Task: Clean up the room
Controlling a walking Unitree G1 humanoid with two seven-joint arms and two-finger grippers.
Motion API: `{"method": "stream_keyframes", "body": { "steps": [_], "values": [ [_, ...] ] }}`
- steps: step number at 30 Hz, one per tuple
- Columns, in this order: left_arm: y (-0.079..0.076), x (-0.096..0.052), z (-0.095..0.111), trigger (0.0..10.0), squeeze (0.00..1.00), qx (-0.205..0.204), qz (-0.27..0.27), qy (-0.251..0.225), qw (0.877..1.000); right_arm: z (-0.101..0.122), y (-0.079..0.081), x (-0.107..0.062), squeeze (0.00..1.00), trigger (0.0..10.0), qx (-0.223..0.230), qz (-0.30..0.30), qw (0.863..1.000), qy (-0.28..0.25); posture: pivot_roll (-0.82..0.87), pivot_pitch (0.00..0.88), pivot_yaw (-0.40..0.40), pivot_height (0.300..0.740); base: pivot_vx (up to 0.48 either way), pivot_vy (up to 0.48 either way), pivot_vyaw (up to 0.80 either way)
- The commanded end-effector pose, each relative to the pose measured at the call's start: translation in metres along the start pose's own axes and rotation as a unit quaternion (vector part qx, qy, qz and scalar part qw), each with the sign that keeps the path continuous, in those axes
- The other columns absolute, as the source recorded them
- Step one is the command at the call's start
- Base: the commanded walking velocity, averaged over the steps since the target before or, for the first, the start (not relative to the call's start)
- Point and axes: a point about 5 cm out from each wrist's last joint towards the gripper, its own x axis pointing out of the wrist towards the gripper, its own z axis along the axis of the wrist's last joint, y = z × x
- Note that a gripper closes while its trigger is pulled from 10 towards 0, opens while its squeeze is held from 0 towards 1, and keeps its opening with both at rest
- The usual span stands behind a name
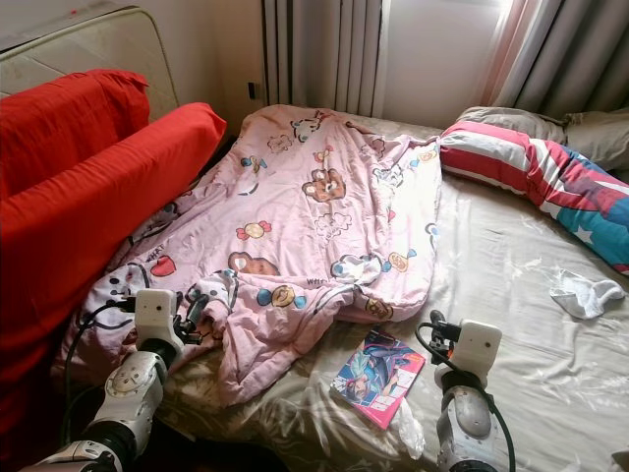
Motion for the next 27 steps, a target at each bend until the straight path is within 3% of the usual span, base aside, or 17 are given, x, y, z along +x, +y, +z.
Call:
{"method": "stream_keyframes", "body": {
  "steps": [1, 6, 23, 27],
  "values": [
    [-0.005, 0.002, -0.002, 10.0, 0.0, 0.008, -0.016, 0.015, 1.0, -0.001, 0.003, 0.002, 0.0, 10.0, -0.002, 0.002, 1.0, 0.011, 0.01, 0.0, -0.027, 0.74, 0.0, 0.0, 0.0],
    [-0.004, 0.003, 0.001, 10.0, 0.0, 0.002, -0.012, 0.009, 1.0, 0.002, 0.008, 0.007, 0.0, 10.0, -0.007, 0.006, 1.0, 0.021, 0.0, 0.0, -0.035, 0.74, 0.0, 0.0, 0.0],
    [0.002, 0.003, 0.0, 10.0, 0.0, 0.014, -0.006, 0.019, 1.0, 0.002, 0.022, 0.011, 0.0, 10.0, -0.025, 0.027, 0.999, 0.034, 0.01, 0.0, -0.03, 0.633, 0.0, 0.0, 0.0],
    [0.0, 0.002, -0.001, 10.0, 0.0, 0.012, -0.01, 0.02, 1.0, 0.001, 0.022, 0.01, 0.0, 10.0, -0.025, 0.029, 0.999, 0.034, 0.01, 0.0, -0.029, 0.633, 0.0, 0.0, 0.0]
  ]
}}
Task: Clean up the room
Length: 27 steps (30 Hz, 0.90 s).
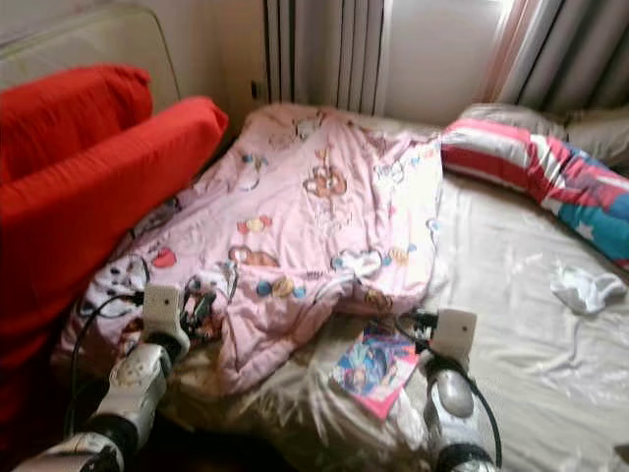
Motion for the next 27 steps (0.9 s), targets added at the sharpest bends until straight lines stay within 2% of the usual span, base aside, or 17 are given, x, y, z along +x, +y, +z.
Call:
{"method": "stream_keyframes", "body": {
  "steps": [1, 9, 27],
  "values": [
    [-0.001, -0.002, -0.005, 10.0, 0.0, 0.002, -0.004, 0.011, 1.0, -0.003, 0.001, -0.002, 0.0, 10.0, -0.001, 0.002, 1.0, 0.005, 0.0, 0.0, -0.027, 0.633, 0.0, 0.0, 0.0],
    [-0.006, 0.001, -0.002, 10.0, 0.0, 0.0, -0.012, 0.009, 1.0, -0.005, -0.001, -0.002, 0.0, 10.0, -0.004, 0.001, 1.0, 0.014, 0.0, 0.0, -0.023, 0.633, 0.0, 0.0, 0.0],
    [-0.009, -0.001, -0.006, 10.0, 0.0, -0.006, -0.028, 0.02, 0.999, -0.016, 0.008, -0.005, 0.0, 10.0, -0.009, 0.027, 0.998, 0.049, -0.01, 0.0, -0.012, 0.633, 0.0, 0.0, 0.0]
  ]
}}
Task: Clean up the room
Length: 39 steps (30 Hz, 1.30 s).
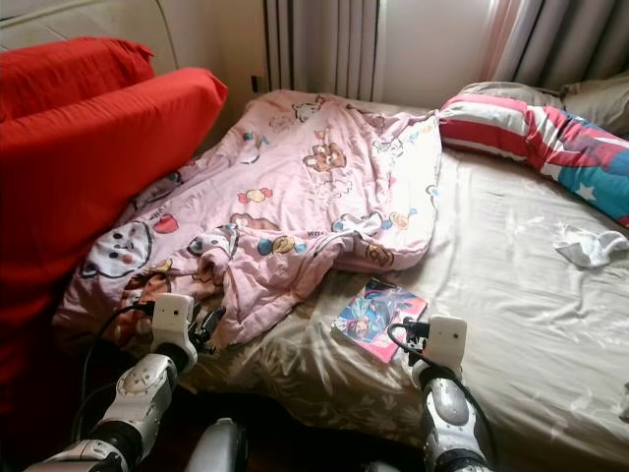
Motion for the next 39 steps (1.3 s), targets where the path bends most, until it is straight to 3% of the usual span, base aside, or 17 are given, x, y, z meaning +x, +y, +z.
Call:
{"method": "stream_keyframes", "body": {
  "steps": [1, 24, 39],
  "values": [
    [0.0004, 0.0022, 0.0044, 10.0, 0.0, 0.005, -0.005, -0.006, 1.0, -0.0028, 0.0033, -0.0001, 0.0, 10.0, -0.004, 0.008, 1.0, 0.012, -0.01, 0.0, -0.012, 0.633, 0.0, 0.0, 0.0],
    [0.0031, 0.0023, 0.0062, 10.0, 0.0, -0.004, 0.004, -0.012, 1.0, -0.0069, 0.0006, -0.0003, 0.0, 10.0, -0.001, 0.003, 0.999, 0.034, 0.01, 0.0, -0.022, 0.633, 0.302, 0.0, 0.0],
    [0.001, 0.0046, 0.0102, 10.0, 0.0, -0.005, 0.003, -0.019, 1.0, -0.004, 0.0036, 0.0022, 0.0, 10.0, -0.011, 0.011, 0.999, 0.035, 0.01, 0.0, -0.022, 0.633, 0.0, 0.0, 0.0]
  ]
}}
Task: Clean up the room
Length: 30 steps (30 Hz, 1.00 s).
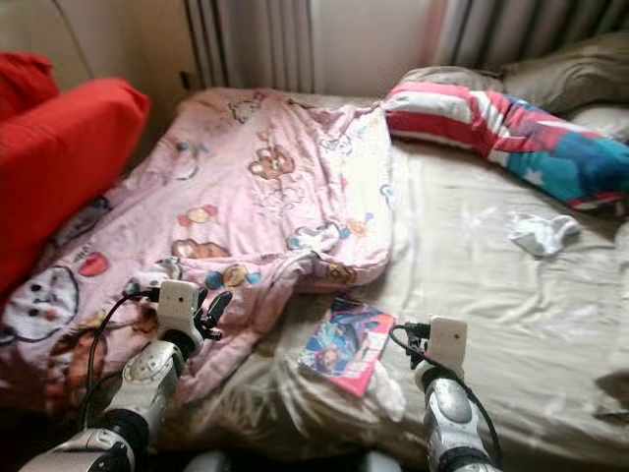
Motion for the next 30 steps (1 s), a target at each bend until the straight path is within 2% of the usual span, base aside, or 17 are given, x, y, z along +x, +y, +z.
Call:
{"method": "stream_keyframes", "body": {
  "steps": [1, 10, 22, 25, 30],
  "values": [
    [0.004, -0.003, -0.003, 10.0, 0.0, -0.003, 0.007, 0.003, 1.0, 0.0, 0.005, 0.002, 0.0, 10.0, -0.007, 0.009, 1.0, 0.008, 0.01, 0.0, -0.022, 0.633, 0.0, 0.0, 0.0],
    [0.001, -0.002, -0.003, 10.0, 0.0, -0.004, 0.003, 0.003, 1.0, -0.001, 0.011, 0.002, 0.0, 10.0, -0.018, 0.02, 1.0, 0.016, 0.01, 0.0, -0.022, 0.604, 0.0, 0.0, 0.0],
    [-0.002, -0.001, -0.001, 10.0, 0.0, -0.002, -0.003, 0.0, 1.0, -0.004, 0.015, 0.002, 0.0, 10.0, -0.03, 0.032, 0.999, 0.031, 0.0, 0.0, -0.013, 0.604, 0.0, 0.0, 0.0],
    [-0.004, 0.0, -0.001, 10.0, 0.0, -0.002, -0.008, 0.0, 1.0, -0.005, 0.017, 0.002, 0.0, 10.0, -0.033, 0.037, 0.998, 0.038, 0.0, 0.0, -0.01, 0.584, 0.0, 0.0, 0.0],
    [-0.005, 0.001, 0.0, 10.0, 0.0, -0.002, -0.011, 0.0, 1.0, -0.006, 0.018, 0.002, 0.0, 10.0, -0.049, 0.04, 0.997, 0.046, 0.0, 0.0, -0.008, 0.58, 0.0, 0.0, 0.0]
  ]
}}
